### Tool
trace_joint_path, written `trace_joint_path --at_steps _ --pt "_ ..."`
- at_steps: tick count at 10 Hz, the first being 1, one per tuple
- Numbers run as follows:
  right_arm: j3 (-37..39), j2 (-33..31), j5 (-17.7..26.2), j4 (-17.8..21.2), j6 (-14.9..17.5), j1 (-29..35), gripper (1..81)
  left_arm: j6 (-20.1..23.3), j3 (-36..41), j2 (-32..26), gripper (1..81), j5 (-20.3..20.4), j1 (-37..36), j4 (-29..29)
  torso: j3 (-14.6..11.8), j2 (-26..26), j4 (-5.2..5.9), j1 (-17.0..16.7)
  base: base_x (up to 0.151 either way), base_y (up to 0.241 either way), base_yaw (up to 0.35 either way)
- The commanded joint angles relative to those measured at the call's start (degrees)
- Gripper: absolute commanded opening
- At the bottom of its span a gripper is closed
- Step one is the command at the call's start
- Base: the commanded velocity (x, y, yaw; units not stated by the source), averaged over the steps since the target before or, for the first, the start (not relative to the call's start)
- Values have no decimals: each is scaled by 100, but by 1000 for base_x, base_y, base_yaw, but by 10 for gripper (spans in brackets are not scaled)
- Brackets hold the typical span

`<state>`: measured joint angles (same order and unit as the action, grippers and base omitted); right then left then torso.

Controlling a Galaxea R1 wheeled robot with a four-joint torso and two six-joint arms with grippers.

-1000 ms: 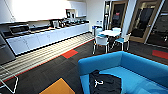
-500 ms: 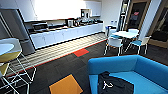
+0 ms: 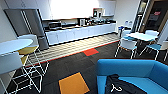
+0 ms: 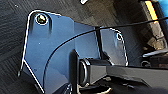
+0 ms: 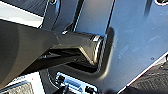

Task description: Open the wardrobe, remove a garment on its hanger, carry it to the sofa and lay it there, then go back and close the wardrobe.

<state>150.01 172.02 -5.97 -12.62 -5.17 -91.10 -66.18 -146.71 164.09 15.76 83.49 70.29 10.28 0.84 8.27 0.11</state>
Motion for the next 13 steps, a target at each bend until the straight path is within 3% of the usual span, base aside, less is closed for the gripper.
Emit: trace_joint_path --at_steps 1,13 --pt "-25 37 316 14 -2 113 811 -9 -42 -60 811 -214 -171 46 0 0 0 0 0 0 337" --pt "1 63 316 14 16 113 811 0 -51 -16 811 -223 -171 55 0 0 0 0 0 0 337"
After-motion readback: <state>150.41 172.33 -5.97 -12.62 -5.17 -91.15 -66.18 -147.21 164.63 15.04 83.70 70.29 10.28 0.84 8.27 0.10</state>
